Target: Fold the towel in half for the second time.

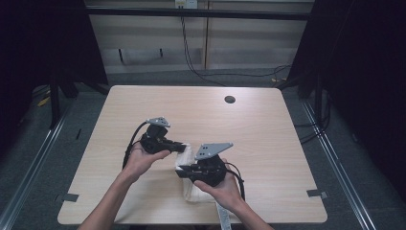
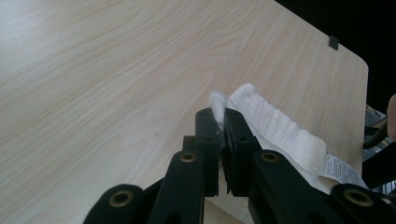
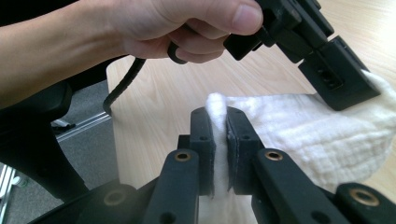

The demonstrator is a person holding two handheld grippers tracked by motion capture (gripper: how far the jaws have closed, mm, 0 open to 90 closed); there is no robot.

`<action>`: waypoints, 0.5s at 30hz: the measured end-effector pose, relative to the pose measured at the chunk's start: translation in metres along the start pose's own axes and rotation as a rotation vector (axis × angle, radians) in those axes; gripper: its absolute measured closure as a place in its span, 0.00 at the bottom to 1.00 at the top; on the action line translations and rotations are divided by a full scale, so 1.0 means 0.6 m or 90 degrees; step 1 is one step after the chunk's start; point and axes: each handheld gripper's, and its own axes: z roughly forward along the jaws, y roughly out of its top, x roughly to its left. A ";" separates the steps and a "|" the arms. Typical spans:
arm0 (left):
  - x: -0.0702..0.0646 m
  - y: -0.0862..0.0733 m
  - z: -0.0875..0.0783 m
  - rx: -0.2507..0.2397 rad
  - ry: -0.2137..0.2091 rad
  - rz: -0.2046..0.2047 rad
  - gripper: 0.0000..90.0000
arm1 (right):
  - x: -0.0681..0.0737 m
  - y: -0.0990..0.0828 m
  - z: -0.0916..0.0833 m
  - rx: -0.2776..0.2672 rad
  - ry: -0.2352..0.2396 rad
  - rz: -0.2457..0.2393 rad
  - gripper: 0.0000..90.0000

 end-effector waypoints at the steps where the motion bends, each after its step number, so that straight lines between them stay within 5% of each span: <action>1: -0.001 0.000 0.006 -0.001 -0.004 -0.001 0.95 | 0.000 -0.003 -0.004 0.001 -0.005 0.000 0.92; 15: -0.026 0.012 0.087 0.043 -0.032 0.006 0.95 | -0.015 -0.065 -0.043 0.030 -0.035 0.024 0.92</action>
